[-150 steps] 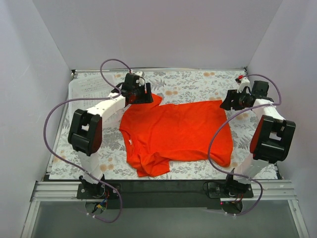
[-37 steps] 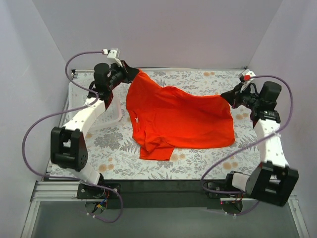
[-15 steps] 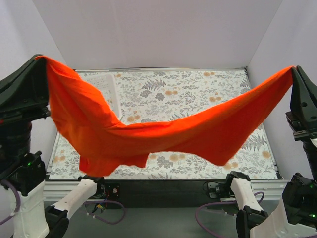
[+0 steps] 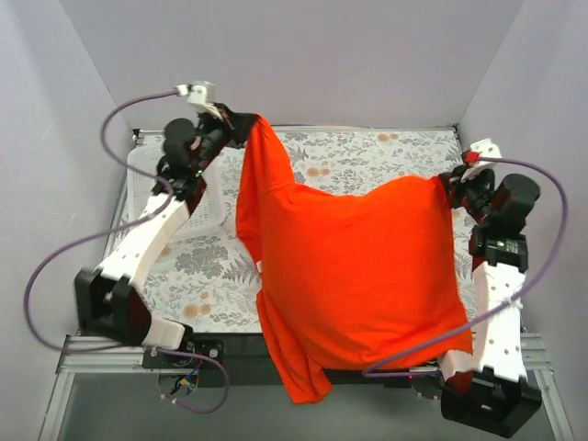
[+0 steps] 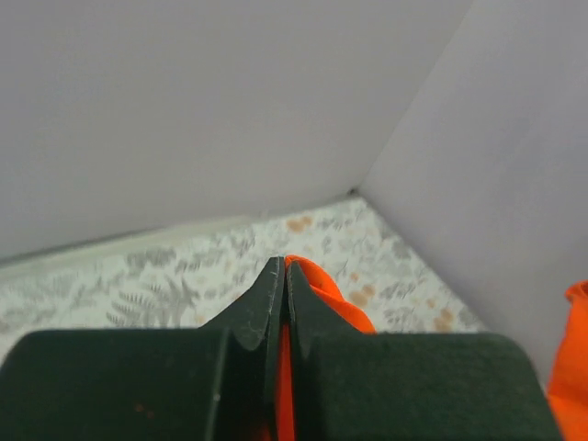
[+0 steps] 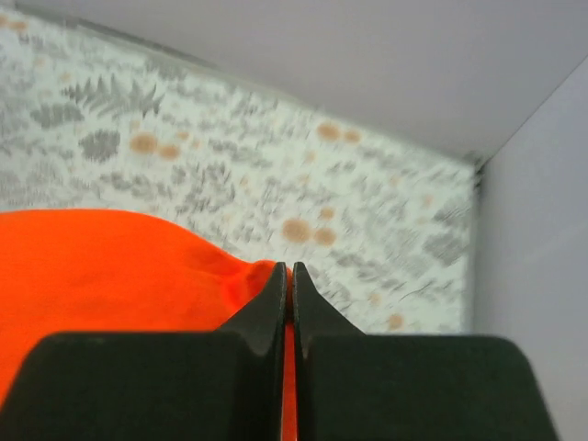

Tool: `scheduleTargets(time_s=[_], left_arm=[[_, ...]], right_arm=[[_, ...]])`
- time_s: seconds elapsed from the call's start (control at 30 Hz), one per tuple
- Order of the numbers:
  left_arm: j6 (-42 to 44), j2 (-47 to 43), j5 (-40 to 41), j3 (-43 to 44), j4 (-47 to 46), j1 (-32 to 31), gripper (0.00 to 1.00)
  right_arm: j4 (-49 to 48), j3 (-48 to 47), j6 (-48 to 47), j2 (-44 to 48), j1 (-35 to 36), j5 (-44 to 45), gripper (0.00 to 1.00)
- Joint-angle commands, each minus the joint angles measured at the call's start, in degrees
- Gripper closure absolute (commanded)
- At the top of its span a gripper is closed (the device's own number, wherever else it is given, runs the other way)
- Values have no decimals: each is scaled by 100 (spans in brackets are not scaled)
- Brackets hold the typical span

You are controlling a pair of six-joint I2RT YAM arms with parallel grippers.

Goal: Fold and stack the t-shirts
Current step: Flatten the tshirt out

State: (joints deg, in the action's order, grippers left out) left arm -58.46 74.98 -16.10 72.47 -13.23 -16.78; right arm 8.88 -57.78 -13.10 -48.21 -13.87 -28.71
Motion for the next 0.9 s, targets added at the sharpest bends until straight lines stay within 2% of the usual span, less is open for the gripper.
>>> scheduleTargets(time_s=[0.0,0.03,0.07,0.1,0.23,0.33,0.43,0.57,0.6,0.73,0.77,0.87], left_arm=[[-61,1372,-25,-76,-959,-36,100],[-26,1736,-34,73,-953,-36,100],[-52,2087,-25,257,-918,-36,100],[-26,2830,-42,668,-866,-36,100],[158,4215,203,1609,-313,-45,100],[168,4795,282,2138,-128,-45,100],[185,5052,449,2455,-4,-45,100],[352,5438,599,3131,163,-36,100],[405,5483,634,3220,189,-36,100],[449,5370,617,3161,-12,-36,100],[432,5273,625,3038,-108,-28,100],[467,4458,625,2274,-442,-36,100]], right_arm=[[-1764,1403,-201,-326,-72,-301,99],[-2594,1705,-106,-547,-98,-328,99],[-2889,1883,-53,-837,-142,-450,99],[-3084,1919,-61,-1536,-160,-504,99],[-3165,1051,0,-3578,-151,-346,99],[-3156,358,106,-4693,-151,-442,99],[-3174,5,299,-5284,-142,-548,99],[-3226,-453,484,-5620,-142,-233,99],[-3244,-488,510,-5638,-142,99,99],[-3393,-437,800,-5463,-221,893,99],[-3402,-401,844,-5402,-248,824,99],[-3114,-199,452,-4954,-353,-315,99]])
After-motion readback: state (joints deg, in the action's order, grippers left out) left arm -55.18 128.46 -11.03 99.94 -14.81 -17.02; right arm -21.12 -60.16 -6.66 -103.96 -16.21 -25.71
